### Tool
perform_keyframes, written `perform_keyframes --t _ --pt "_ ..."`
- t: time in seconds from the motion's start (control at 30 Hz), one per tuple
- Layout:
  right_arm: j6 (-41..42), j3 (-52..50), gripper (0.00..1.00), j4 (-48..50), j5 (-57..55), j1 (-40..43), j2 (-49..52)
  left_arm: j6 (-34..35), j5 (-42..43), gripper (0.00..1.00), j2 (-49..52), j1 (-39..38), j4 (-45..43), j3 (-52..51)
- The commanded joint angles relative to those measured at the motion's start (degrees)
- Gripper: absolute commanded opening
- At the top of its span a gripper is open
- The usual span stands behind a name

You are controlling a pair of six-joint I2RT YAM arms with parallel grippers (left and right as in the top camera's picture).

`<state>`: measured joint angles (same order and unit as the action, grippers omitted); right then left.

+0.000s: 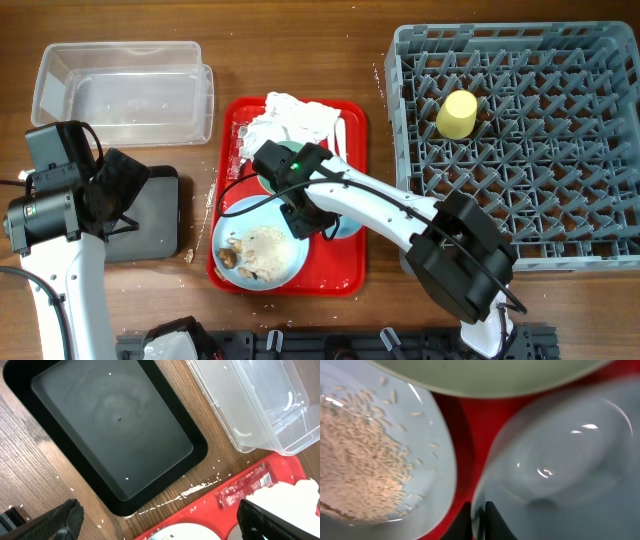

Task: Sort waste into correct bins and load items into the dishwasher rack
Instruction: 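Carry the light-blue bowl to the rack and place it upside down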

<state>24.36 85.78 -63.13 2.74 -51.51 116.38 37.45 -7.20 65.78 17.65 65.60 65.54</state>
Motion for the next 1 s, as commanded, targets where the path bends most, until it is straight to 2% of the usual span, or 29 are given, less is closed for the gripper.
perform_keyframes --t 0.0,0.33,0.47,0.6,0.7,0.77,0.9,0.97 --pt "1.27 1.16 0.04 -4.55 0.76 0.33 -0.92 0.72 0.07 1.0 0.02 0.37 -0.02 0.57" --pt "-4.9 5.84 0.04 -11.87 1.86 4.9 -13.81 0.72 0.07 1.0 0.02 0.37 0.0 0.57" --pt "-8.24 7.87 0.04 -12.79 1.84 10.91 -21.27 0.72 0.07 1.0 0.02 0.37 -0.02 0.57" --pt "-13.57 7.87 0.04 -12.59 4.94 22.71 -27.54 0.72 0.07 1.0 0.02 0.37 -0.02 0.57" --pt "-19.87 7.85 0.04 -12.81 13.99 36.94 -29.62 0.72 0.07 1.0 0.02 0.37 -0.02 0.57" --pt "-27.36 7.15 0.04 -12.11 25.35 48.61 -29.35 0.72 0.07 1.0 0.02 0.37 0.0 0.57" --pt "-37.07 4.11 0.04 -10.27 44.44 64.48 -27.1 0.72 0.07 1.0 0.02 0.37 -0.02 0.57" --pt "-40.48 2.6 0.04 -9.42 51.47 69.79 -25.53 0.72 0.07 1.0 0.02 0.37 0.0 0.57"
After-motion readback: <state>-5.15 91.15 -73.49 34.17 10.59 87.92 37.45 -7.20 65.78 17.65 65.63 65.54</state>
